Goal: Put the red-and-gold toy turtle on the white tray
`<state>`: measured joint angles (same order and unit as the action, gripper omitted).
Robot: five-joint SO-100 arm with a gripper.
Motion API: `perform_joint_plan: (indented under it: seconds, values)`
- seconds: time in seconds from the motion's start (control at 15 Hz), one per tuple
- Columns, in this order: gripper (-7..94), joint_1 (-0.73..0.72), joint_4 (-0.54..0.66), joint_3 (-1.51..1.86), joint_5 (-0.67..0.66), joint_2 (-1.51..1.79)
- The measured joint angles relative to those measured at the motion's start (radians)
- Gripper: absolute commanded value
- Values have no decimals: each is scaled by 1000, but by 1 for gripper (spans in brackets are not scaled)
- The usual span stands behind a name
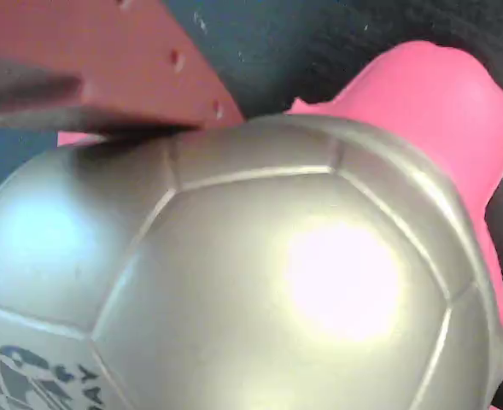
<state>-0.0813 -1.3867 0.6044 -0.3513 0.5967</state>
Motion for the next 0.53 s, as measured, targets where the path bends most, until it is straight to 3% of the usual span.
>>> perform_joint_plan:
  seconds: [0.53]
  values:
    - [0, 6, -21, 103, 98, 193]
